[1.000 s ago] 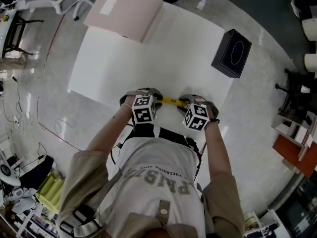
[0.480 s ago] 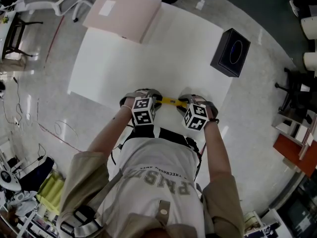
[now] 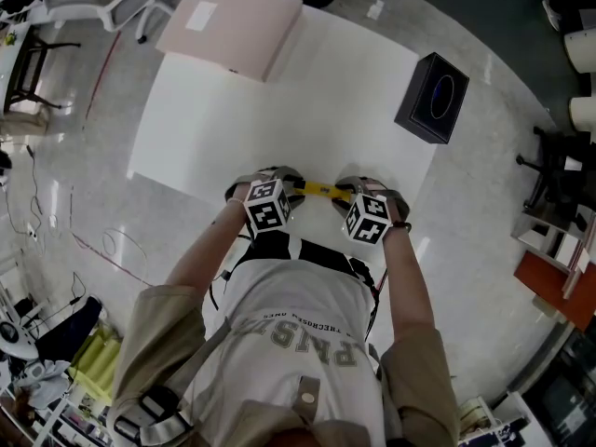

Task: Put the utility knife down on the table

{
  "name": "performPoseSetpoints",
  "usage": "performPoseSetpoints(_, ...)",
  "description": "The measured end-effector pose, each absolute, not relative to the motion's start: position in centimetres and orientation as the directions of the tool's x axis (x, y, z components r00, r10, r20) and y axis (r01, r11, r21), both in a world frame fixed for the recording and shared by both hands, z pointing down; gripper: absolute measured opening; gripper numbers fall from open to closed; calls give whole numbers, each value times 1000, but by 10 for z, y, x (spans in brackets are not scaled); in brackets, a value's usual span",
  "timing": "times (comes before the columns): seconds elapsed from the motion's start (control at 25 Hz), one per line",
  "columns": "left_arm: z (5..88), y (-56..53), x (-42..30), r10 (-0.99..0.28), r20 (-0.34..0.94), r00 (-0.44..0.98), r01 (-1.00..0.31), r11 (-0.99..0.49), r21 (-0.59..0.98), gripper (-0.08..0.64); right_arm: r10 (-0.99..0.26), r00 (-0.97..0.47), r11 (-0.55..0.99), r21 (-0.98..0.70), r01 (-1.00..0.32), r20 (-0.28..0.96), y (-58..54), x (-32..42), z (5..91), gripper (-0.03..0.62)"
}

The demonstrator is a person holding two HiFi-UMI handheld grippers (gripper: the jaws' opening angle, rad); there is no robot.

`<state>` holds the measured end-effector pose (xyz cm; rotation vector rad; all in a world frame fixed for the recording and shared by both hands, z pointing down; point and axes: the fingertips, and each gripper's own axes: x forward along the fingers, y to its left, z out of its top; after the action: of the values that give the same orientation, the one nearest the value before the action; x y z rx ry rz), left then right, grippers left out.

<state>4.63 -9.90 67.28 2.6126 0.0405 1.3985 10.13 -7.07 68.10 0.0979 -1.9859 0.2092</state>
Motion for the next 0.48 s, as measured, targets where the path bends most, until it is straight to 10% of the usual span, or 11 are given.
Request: performPoseSetpoints(0.48, 657, -113, 46, 49, 778, 626, -184, -961, 208, 212, -105, -576, 921, -139, -363, 810, -88, 93, 647, 142)
